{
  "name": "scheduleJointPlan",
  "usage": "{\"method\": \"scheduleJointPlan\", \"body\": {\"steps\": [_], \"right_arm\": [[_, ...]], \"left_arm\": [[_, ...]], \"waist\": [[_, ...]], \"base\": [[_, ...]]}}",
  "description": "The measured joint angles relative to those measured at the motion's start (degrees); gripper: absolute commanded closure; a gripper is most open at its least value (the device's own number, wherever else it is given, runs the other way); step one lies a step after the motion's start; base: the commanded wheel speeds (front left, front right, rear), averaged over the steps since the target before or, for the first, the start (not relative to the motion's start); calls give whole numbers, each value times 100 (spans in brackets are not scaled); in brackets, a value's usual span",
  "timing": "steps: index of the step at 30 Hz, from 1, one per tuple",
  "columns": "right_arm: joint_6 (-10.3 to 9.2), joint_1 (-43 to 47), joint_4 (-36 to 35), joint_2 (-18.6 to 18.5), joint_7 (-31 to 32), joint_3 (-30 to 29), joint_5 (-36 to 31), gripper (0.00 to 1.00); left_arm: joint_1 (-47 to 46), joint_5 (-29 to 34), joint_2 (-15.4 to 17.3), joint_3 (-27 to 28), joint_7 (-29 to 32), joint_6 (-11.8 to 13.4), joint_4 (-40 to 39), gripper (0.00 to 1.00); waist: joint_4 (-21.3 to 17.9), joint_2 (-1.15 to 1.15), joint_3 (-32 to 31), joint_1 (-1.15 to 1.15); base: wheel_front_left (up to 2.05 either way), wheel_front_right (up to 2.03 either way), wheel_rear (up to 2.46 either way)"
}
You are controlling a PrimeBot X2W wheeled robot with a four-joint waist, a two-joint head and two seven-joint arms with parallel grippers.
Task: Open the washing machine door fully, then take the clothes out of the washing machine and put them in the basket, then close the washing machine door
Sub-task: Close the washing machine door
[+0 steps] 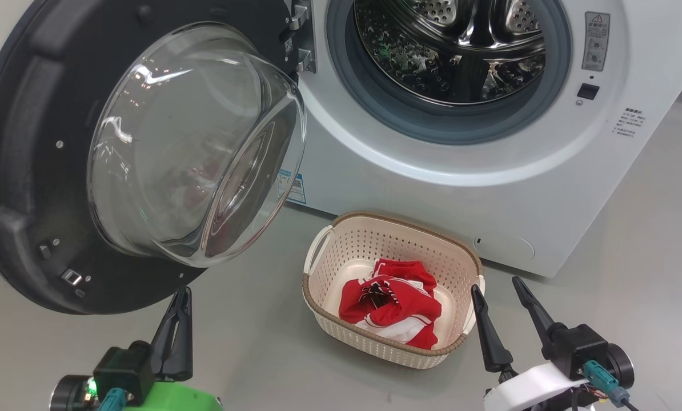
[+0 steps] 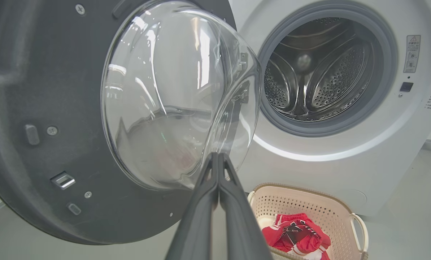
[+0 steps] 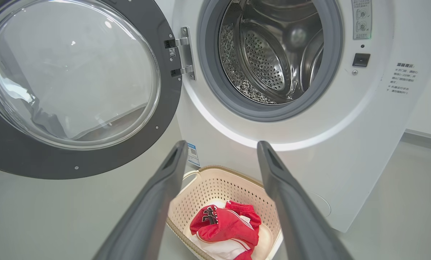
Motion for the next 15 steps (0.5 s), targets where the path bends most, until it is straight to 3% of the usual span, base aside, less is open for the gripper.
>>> {"method": "scheduleJointPlan", "body": {"steps": [9, 12, 15], "right_arm": [[0, -2, 26, 0, 0, 4, 0, 0], [0, -2, 29, 0, 0, 4, 1, 0], [0, -3, 30, 0, 0, 4, 1, 0]], "left_arm": [[1, -202, -11, -19, -1, -8, -38, 100], [2, -589, -80, -21, -91, -210, -175, 100], [1, -1417, -212, -10, -160, -494, -408, 100]], "waist": [[-13, 0, -34, 0], [-14, 0, -48, 0], [-14, 0, -55, 0]], "base": [[0, 0, 0], [0, 0, 0], [0, 0, 0]]}}
